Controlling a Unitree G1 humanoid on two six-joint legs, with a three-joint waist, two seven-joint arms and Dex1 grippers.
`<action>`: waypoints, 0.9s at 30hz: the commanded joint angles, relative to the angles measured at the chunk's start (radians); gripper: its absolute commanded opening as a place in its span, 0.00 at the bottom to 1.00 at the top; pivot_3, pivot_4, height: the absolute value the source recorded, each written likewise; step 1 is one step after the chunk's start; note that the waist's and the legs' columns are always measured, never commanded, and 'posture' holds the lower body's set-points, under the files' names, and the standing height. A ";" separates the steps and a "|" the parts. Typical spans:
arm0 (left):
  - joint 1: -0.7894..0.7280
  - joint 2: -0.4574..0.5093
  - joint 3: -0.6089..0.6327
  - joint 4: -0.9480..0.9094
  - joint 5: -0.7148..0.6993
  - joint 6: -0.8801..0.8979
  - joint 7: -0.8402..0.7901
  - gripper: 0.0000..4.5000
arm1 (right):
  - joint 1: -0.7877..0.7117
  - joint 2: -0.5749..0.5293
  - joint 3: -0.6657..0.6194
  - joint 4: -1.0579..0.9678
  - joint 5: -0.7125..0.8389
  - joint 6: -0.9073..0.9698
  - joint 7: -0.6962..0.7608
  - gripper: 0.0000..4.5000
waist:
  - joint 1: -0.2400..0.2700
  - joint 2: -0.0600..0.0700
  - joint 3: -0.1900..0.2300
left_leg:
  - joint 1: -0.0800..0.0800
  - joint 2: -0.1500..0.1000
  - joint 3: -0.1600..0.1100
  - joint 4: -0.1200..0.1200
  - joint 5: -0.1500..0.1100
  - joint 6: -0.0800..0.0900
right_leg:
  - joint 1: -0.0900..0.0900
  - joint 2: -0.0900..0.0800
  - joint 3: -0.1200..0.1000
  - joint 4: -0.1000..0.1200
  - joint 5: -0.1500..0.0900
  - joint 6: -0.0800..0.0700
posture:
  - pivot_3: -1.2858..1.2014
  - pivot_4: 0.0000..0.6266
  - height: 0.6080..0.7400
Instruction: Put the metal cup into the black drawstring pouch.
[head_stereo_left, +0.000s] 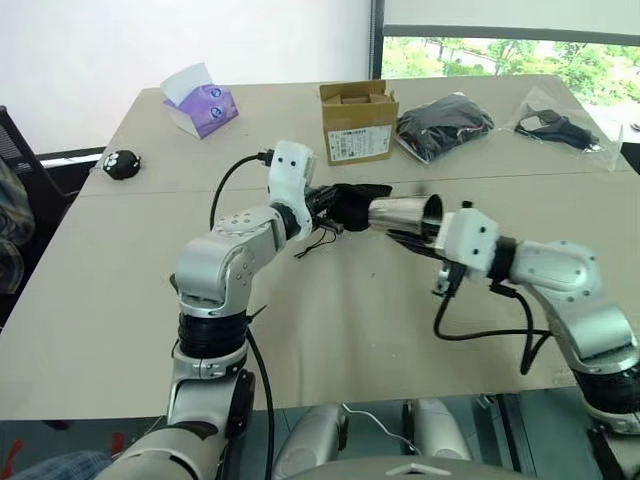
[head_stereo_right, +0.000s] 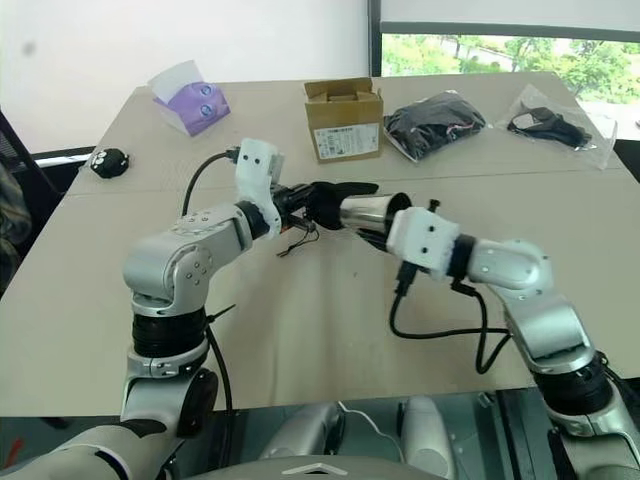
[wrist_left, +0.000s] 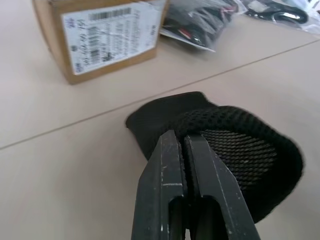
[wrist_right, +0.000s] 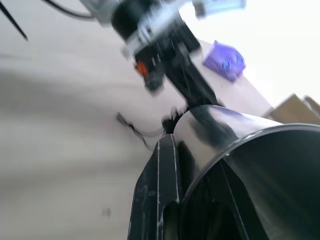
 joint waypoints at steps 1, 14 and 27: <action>-0.039 -0.019 0.032 -0.021 -0.049 0.039 0.001 0.00 | -0.035 -0.021 0.053 0.030 -0.086 -0.036 -0.004 0.01 | 0.001 0.000 0.000 | 0.000 0.000 0.000 0.000 0.000 0.000 | 0.000 0.000 0.000 0.000 0.000 0.000 | 0.52 0.24 1.00; -0.060 -0.071 0.144 -0.083 -0.268 0.255 -0.035 0.00 | -0.086 0.027 0.110 0.183 -0.265 -0.055 -0.096 0.01 | -0.023 -0.001 0.001 | -0.001 0.000 0.000 0.000 0.000 0.000 | -0.001 0.000 0.000 0.000 0.000 0.000 | 0.52 0.24 1.00; -0.057 -0.117 0.180 -0.087 -0.362 0.290 -0.011 0.00 | -0.128 0.092 0.205 0.196 -0.407 0.026 -0.093 0.08 | -0.026 -0.001 0.001 | -0.001 0.000 0.000 0.000 0.000 0.000 | -0.001 0.000 0.000 0.000 0.000 0.000 | 0.52 0.24 1.00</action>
